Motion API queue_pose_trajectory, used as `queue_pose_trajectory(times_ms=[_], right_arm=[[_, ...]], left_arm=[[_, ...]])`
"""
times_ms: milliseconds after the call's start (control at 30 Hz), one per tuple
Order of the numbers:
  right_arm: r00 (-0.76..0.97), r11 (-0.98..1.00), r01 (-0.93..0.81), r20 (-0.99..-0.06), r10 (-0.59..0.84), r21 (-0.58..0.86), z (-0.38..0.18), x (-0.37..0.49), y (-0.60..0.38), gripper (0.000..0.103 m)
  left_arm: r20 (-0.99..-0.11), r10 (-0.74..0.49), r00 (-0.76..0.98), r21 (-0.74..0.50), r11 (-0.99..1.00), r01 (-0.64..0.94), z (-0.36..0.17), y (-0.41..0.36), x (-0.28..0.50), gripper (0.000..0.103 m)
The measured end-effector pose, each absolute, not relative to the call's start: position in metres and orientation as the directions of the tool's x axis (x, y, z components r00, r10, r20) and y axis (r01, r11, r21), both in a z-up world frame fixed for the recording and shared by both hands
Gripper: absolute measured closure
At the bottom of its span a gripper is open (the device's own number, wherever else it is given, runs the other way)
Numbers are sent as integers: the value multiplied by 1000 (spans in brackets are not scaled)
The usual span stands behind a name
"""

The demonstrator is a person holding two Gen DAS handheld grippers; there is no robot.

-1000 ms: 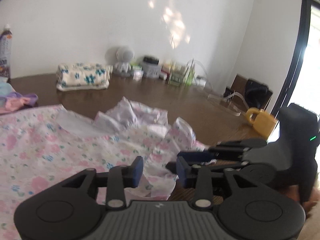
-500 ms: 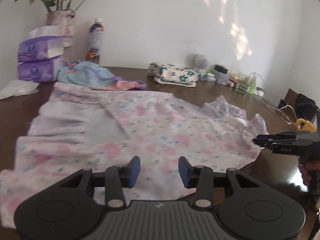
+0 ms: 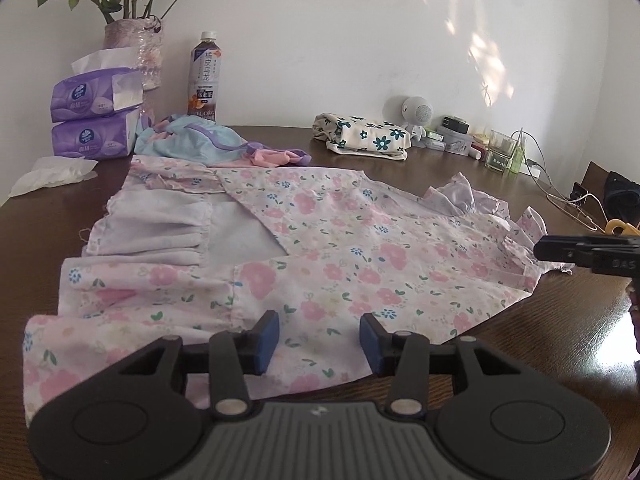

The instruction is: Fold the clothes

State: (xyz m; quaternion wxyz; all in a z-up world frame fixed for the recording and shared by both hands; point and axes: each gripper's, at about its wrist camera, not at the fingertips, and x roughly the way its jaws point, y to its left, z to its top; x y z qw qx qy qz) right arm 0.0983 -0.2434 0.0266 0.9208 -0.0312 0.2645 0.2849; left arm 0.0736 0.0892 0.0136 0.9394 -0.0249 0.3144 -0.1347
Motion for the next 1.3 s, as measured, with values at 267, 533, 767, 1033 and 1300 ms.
queue_pose_trajectory(times_ms=[267, 533, 767, 1033, 1300], right_arm=[[659, 817, -573, -628, 414, -62, 7, 102, -218, 92], [647, 824, -566, -632, 427, -22, 6, 104, -236, 93], [655, 825, -565, -626, 424, -33, 6, 102, -234, 91], [715, 854, -494, -482, 506, 165, 39, 102, -256, 49], [667, 834, -531, -535, 519, 148, 44, 101, -248, 21]], left_arm=[[-586, -267, 765, -125, 962, 241, 14, 88, 73, 56], [-580, -285, 763, -158, 958, 238, 14, 95, 71, 56], [-579, -289, 763, -165, 957, 237, 14, 97, 70, 56], [-578, -309, 756, -171, 951, 257, 13, 94, 69, 37], [-543, -330, 772, -221, 943, 248, 24, 104, 65, 30]])
